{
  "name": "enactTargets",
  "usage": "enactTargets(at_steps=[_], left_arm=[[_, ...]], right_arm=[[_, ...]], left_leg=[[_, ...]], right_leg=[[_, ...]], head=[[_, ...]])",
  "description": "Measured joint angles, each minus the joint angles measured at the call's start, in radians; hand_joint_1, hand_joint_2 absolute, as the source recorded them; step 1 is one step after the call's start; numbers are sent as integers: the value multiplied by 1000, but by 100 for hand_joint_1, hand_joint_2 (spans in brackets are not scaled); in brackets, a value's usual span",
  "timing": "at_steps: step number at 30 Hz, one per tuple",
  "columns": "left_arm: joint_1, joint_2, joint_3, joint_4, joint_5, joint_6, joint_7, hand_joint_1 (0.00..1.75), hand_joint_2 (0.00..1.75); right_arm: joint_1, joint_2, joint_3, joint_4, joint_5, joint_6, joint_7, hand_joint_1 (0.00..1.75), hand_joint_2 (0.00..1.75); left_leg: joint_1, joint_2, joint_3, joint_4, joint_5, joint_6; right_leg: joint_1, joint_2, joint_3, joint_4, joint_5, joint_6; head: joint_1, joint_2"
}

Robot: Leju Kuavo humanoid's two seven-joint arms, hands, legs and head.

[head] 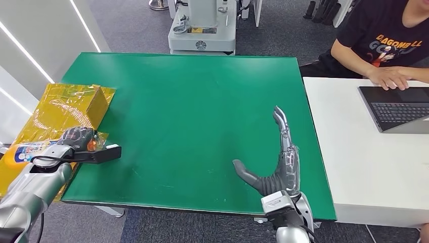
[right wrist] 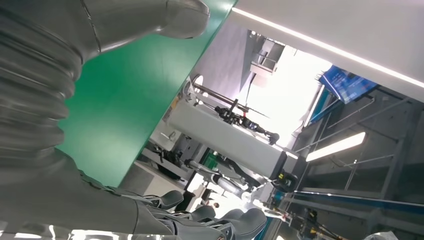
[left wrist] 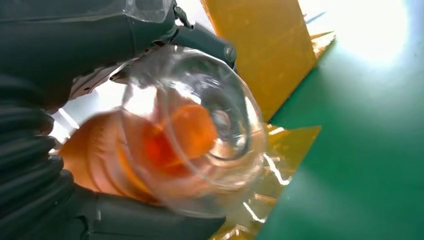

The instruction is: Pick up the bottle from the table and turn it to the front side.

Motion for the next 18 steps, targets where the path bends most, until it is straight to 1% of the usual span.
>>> enactTargets(at_steps=[5,13,18], left_arm=[[0,-13,0,1,-38,55,8,0,175],[0,-28,0,1,-63,133,-1,0,175],[4,-37,1,-3,-73,215,-34,0,175]], right_arm=[[-11,6,10,3,-6,-2,6,0,175],[-15,10,14,3,-6,-2,9,0,175],[-16,10,17,3,-6,-2,14,0,175]], left_leg=[[0,0,0,0,0,0],[0,0,0,0,0,0],[0,0,0,0,0,0]], right_leg=[[0,0,0,0,0,0],[0,0,0,0,0,0],[0,0,0,0,0,0]], head=[[0,0],[0,0],[0,0]])
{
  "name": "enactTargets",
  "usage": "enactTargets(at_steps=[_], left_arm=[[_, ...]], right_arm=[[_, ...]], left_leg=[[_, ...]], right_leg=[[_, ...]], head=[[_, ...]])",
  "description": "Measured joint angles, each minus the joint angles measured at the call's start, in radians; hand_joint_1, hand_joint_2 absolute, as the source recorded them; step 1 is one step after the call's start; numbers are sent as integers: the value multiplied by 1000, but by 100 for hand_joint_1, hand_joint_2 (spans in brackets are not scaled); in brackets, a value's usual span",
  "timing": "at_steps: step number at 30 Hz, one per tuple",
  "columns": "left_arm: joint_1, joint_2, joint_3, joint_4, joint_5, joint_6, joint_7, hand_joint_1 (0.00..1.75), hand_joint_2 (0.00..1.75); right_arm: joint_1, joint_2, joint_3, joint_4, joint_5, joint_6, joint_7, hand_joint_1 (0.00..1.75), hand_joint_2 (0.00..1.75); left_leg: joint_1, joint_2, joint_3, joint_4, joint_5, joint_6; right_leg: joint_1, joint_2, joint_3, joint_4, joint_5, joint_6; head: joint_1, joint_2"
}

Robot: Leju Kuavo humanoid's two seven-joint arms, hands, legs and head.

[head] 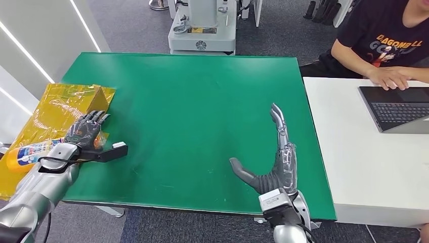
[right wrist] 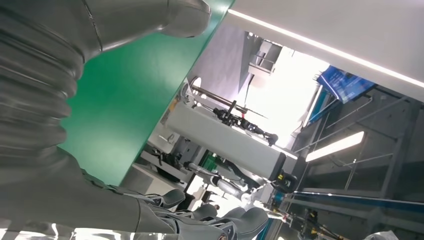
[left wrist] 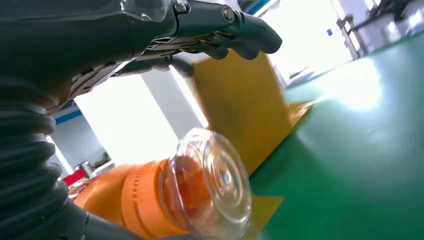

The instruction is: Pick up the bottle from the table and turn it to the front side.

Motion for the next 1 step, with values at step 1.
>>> enactTargets(at_steps=[1], left_arm=[[1,-1,0,-1,-1,10,-4,0,175]], right_arm=[[0,0,0,0,0,0,1,0,175]], left_leg=[[0,0,0,0,0,0]], right_leg=[[0,0,0,0,0,0]], head=[[0,0]])
